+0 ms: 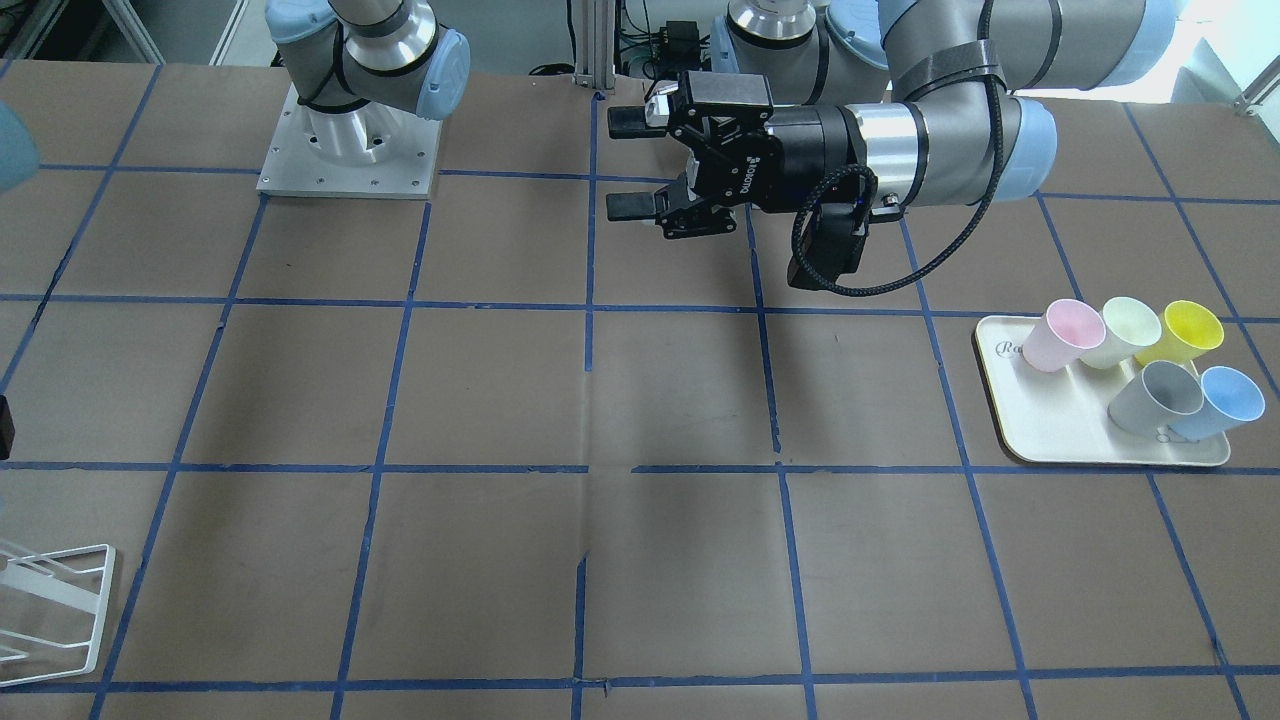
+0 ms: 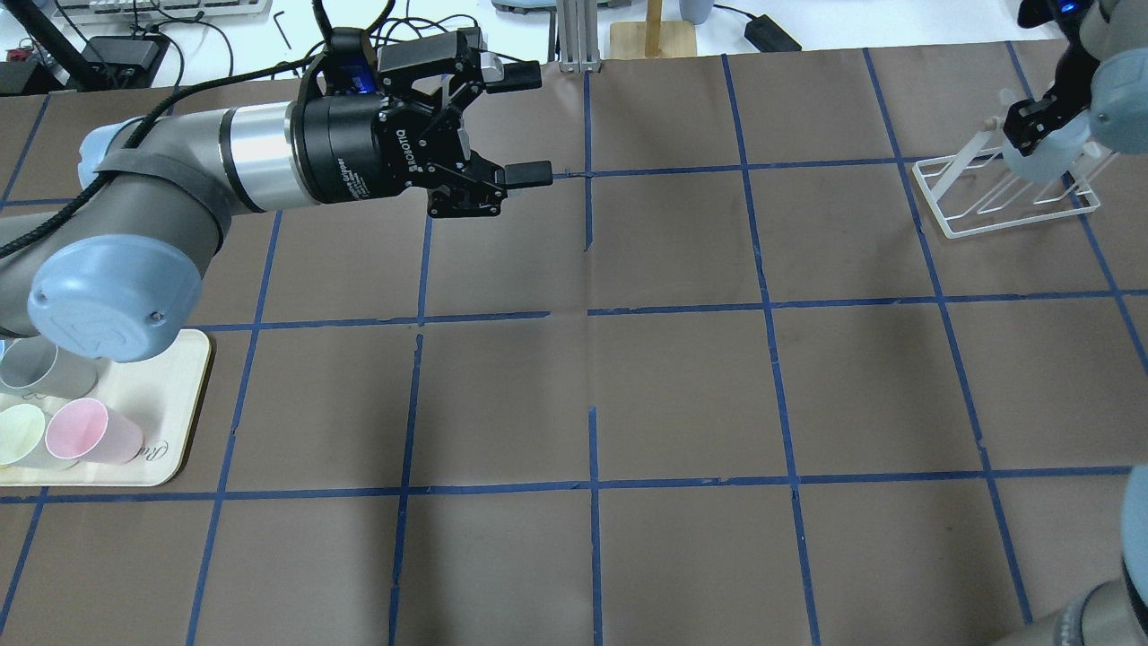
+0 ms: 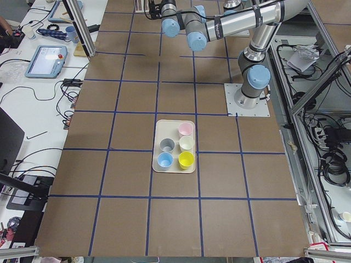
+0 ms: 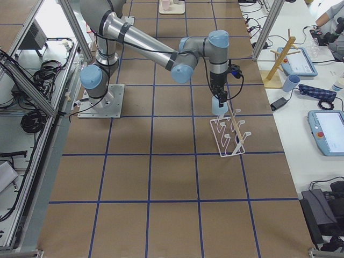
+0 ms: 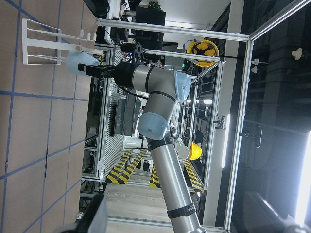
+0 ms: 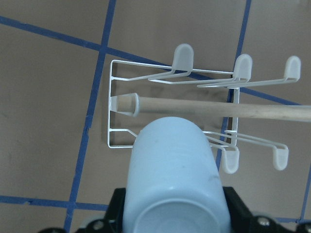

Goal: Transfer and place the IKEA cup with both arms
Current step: 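Lift the cup from the rack with the right gripper while the left arm swings inward, then carry the cup toward the left gripper with the right gripper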

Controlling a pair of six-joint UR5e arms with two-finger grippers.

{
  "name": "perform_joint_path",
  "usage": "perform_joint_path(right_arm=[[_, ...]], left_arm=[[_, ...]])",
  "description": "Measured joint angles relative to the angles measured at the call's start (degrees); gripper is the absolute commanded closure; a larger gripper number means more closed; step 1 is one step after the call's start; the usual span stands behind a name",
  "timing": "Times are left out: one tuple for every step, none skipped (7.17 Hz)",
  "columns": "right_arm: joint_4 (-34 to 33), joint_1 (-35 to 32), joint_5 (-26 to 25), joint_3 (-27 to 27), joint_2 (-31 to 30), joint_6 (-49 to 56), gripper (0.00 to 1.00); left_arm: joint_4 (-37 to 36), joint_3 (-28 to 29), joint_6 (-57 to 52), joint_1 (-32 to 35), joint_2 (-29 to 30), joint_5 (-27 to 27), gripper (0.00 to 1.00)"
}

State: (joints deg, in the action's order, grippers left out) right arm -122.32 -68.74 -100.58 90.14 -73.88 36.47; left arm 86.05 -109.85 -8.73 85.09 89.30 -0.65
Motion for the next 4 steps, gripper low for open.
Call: perform_joint_path(right_arm=[[3.61,0.00,2.62,-0.34,-2.72,0.01,0.45],[8.86,0.01,8.85,-0.51,-5.30,-0.24,0.45],[15.66,0.01,18.95,-0.34,-7.80,-1.20,0.44],[22.10,0.00,29.58,-0.17,-9.70,-3.04,0.45]], left_arm=[[-0.03,0.20,0.56,-0.01,-0.40,0.02,0.00],[-0.28,0.31,0.81,-0.01,-0.50,0.59,0.00],[-0.82,0.26,0.85,0.06,-0.29,2.19,0.00],[-1.35,0.21,0.89,0.28,0.00,3.64,0.00]])
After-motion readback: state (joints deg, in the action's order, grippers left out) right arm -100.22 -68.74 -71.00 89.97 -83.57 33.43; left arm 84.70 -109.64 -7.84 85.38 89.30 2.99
